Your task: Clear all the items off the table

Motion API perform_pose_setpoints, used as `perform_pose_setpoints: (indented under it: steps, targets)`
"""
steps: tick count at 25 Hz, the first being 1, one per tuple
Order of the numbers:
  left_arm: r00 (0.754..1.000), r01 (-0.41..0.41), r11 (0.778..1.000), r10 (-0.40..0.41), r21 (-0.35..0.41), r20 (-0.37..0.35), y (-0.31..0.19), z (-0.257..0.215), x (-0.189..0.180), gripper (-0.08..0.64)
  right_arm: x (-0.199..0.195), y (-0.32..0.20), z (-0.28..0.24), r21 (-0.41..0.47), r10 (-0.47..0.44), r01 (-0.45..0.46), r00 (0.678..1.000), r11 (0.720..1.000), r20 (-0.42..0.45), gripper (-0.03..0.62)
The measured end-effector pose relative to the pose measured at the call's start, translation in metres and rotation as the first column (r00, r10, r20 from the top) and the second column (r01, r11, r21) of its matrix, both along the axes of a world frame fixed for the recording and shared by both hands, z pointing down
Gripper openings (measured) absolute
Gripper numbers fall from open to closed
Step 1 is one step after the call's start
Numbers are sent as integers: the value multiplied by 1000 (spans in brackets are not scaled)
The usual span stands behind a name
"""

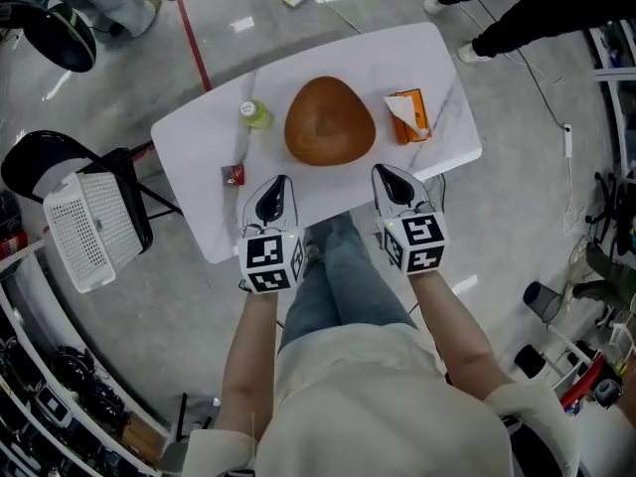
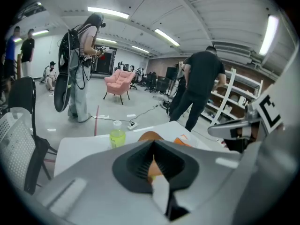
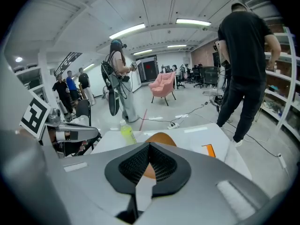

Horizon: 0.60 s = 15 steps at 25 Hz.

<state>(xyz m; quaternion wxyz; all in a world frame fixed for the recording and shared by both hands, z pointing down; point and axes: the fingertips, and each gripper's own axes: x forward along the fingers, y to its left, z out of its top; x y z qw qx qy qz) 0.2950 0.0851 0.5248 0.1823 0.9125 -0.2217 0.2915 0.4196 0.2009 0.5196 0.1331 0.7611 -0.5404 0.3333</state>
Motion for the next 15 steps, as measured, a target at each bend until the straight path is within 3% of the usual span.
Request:
perform_pose_setpoints:
  steps: [3, 6, 11, 15]
  targets:
    - [999, 13, 999, -11, -31, 50, -3, 31, 8, 26, 8, -2, 24, -26, 5, -4, 1000, 1000, 25, -2]
    - [996, 15, 998, -9, -65, 92, -4, 61, 15, 97, 15, -4, 50, -52, 15, -12, 998, 999, 58, 66]
    - [989, 9, 987, 15, -158, 149, 0, 106, 23, 222, 28, -3, 89, -101, 52, -43, 995, 994, 83, 117]
    - [986, 22, 982, 9, -187, 164, -1, 131, 30, 296, 39, -3, 114, -131, 81, -69, 992, 989, 92, 132]
